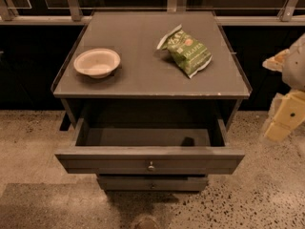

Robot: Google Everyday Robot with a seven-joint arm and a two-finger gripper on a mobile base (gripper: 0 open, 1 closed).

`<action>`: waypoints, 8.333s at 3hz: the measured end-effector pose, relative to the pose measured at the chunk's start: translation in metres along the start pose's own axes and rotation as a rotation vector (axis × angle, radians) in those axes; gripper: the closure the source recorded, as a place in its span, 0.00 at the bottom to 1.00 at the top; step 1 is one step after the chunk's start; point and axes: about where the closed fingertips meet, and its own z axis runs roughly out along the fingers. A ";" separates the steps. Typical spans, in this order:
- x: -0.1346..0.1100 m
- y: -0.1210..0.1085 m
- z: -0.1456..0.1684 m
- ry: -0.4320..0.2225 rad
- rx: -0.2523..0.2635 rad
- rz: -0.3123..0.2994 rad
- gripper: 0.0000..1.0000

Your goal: Close top drawer

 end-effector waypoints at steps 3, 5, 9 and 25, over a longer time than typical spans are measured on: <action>0.047 0.021 0.054 -0.063 -0.074 0.147 0.36; 0.048 0.021 0.054 -0.063 -0.074 0.147 0.82; 0.100 0.079 0.238 -0.396 -0.228 0.309 1.00; 0.136 -0.042 0.267 -0.310 0.250 0.480 1.00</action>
Offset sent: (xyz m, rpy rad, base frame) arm -0.0238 -0.0419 -0.1256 0.2246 0.1370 -0.1604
